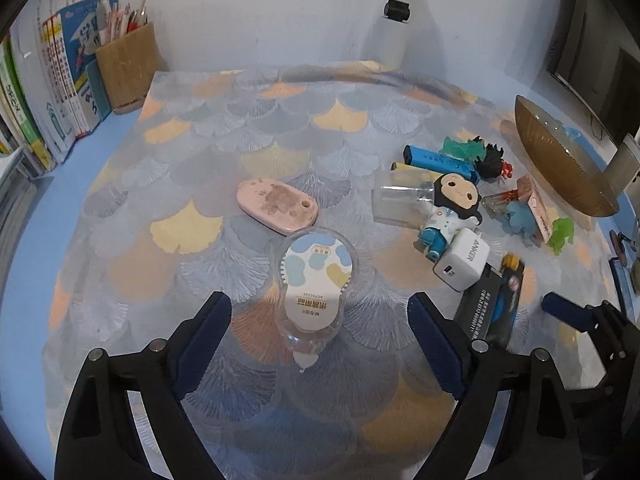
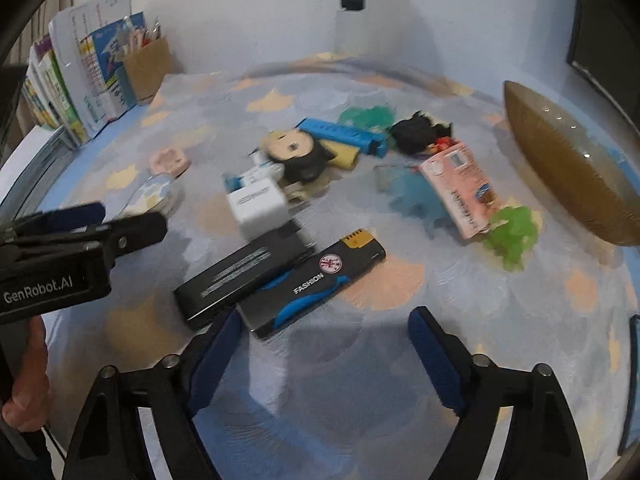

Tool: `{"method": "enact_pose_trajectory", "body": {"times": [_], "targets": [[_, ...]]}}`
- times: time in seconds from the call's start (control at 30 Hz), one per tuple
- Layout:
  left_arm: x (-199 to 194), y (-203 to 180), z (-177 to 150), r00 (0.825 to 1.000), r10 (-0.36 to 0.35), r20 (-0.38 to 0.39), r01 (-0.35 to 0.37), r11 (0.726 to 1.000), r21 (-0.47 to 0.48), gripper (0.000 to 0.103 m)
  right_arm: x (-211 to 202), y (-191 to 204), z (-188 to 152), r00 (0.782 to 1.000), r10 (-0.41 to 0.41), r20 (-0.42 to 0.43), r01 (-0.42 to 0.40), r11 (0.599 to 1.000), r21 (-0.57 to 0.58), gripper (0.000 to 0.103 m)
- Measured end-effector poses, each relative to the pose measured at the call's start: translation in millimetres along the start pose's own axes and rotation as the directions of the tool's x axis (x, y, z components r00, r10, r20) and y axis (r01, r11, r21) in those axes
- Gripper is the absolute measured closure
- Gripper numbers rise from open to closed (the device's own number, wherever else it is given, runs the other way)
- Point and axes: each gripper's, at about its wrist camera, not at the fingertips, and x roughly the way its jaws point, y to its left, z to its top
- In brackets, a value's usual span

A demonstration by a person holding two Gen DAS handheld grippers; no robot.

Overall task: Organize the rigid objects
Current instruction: 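Close left gripper on the tape dispenser while right gripper closes on the lighter, then lift and carry both held items over the amber glass bowl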

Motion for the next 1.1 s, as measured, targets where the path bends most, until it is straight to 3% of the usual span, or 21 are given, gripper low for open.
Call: {"method": "enact_pose_trajectory", "body": {"times": [0.07, 0.2, 0.27, 0.43, 0.6, 0.77, 0.83, 0.93, 1.0, 1.1], "targets": [[2.6, -0.1, -1.0, 1.000, -0.001, -0.006, 0.001, 1.000, 0.001, 0.017, -3.0, -18.6, -1.5, 1.000, -0.012, 0.006, 0.012, 0.999, 0.044, 0.040], [3.0, -0.7, -3.1, 1.000, -0.009, -0.004, 0.009, 1.000, 0.000, 0.017, -11.7, -74.8, -8.7, 1.000, -0.030, 0.000, 0.029, 0.983, 0.184, 0.040], [4.3, -0.4, -3.3, 1.000, -0.016, -0.002, 0.015, 1.000, -0.011, 0.017, -17.5, -94.9, -9.8, 1.000, 0.016, 0.012, -0.018, 0.970, 0.241, 0.040], [9.1, -2.3, -2.1, 1.000, -0.001, 0.003, 0.001, 1.000, -0.018, 0.017, -16.6, -72.6, 6.1, 0.993, 0.121, 0.000, -0.120, 0.986, 0.117, 0.040], [8.6, -2.6, -2.3, 1.000, 0.006, 0.005, -0.006, 1.000, -0.018, 0.018, 7.0, -53.6, 17.4, 0.998, 0.048, -0.027, -0.047, 0.998, 0.040, 0.040], [7.7, 0.4, -4.2, 1.000, 0.024, 0.018, -0.024, 0.999, -0.043, 0.018, 11.8, -45.5, 18.6, 1.000, 0.009, -0.001, -0.009, 1.000, -0.010, 0.040], [8.7, -1.7, -2.9, 0.999, 0.046, 0.022, -0.045, 0.998, -0.044, 0.026, 14.3, -44.3, 20.8, 1.000, 0.014, 0.008, -0.014, 1.000, -0.018, 0.040], [11.2, -7.3, 0.4, 0.996, 0.084, 0.028, -0.083, 0.996, -0.037, 0.040, 16.1, -45.2, 23.5, 0.999, 0.030, 0.013, -0.029, 0.999, -0.035, 0.054], [11.2, -9.9, 0.8, 0.993, 0.110, 0.034, -0.109, 0.994, -0.032, 0.060, 15.9, -44.0, 24.3, 0.999, 0.045, 0.014, -0.045, 0.998, -0.053, 0.072], [9.6, -11.7, 0.0, 0.993, 0.114, 0.038, -0.112, 0.993, -0.041, 0.060, 15.4, -43.1, 24.7, 0.998, 0.069, 0.008, -0.069, 0.995, -0.075, 0.079]]}}
